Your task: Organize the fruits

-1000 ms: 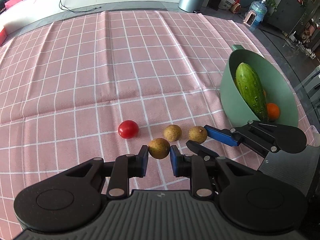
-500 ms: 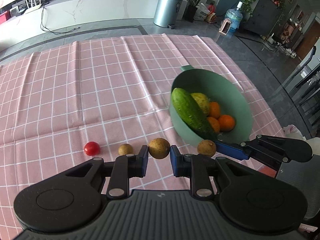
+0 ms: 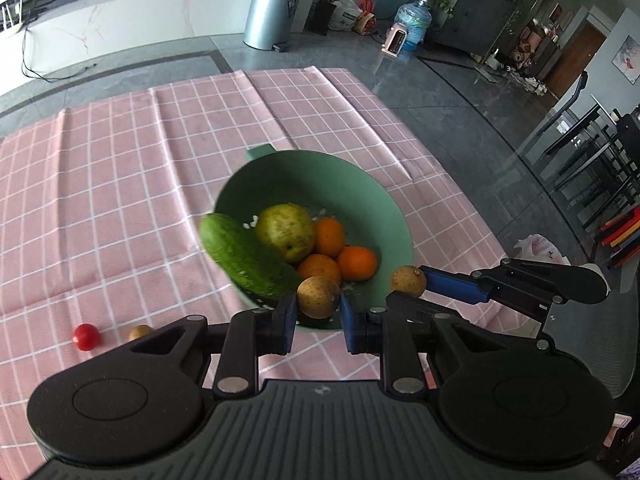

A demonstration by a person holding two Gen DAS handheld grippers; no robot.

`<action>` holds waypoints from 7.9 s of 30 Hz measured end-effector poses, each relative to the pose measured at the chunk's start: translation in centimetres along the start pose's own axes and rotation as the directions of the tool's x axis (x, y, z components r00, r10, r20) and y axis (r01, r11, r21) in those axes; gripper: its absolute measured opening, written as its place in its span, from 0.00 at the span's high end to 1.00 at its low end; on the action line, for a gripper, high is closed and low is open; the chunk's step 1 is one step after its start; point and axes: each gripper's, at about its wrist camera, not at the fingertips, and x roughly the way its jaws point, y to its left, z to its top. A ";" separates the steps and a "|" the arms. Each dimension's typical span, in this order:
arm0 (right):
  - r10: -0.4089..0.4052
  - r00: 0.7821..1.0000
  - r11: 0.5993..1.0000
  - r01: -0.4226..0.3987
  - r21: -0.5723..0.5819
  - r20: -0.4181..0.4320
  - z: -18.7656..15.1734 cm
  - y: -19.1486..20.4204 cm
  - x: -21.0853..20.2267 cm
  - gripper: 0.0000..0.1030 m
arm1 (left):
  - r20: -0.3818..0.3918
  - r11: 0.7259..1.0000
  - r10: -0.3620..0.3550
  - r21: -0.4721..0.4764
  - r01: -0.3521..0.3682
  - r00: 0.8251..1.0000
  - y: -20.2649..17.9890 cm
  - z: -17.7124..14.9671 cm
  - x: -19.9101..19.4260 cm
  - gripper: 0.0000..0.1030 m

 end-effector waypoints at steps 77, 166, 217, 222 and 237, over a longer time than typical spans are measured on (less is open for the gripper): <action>0.117 0.992 0.971 -0.105 0.216 -0.043 -0.5 8.3 0.1 0.53 | 0.074 0.961 0.273 0.033 -0.276 0.959 7.4 -6.1 -6.6 0.64; -0.046 0.994 0.997 0.040 0.067 0.100 -0.2 3.1 1.1 0.78 | 0.090 0.985 0.127 0.106 -0.137 0.988 0.6 0.7 -1.7 0.71; -0.060 0.998 0.998 0.059 -0.006 -0.023 1.0 -2.7 6.5 0.61 | 0.009 0.979 0.115 0.166 -0.115 0.993 -3.2 6.1 6.4 0.48; -0.067 0.997 0.998 0.067 0.022 0.039 1.6 -2.2 3.7 0.47 | 0.107 0.979 0.110 0.160 -0.126 0.988 -3.7 5.5 2.5 0.44; -0.072 0.956 0.979 0.012 0.204 0.286 1.4 0.2 -5.4 0.21 | 0.480 0.931 0.293 0.055 -0.362 0.827 -4.1 -0.6 -7.6 0.15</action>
